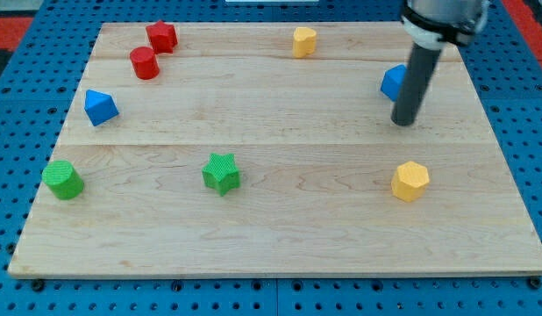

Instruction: Push the blue triangle to top right

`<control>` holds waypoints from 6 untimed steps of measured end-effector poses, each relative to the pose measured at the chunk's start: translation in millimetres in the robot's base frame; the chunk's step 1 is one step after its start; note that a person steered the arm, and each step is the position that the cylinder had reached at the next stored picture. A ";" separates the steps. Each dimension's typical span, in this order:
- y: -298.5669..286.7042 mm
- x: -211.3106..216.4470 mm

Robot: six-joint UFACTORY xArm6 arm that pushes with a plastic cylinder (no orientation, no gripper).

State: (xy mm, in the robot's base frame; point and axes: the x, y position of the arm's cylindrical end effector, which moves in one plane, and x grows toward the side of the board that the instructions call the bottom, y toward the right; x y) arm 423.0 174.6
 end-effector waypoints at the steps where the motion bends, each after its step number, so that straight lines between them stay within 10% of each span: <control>1: -124.4 17.5; 3: -419.2 43.1; 6: -420.6 -47.8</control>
State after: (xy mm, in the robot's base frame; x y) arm 375.2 -246.0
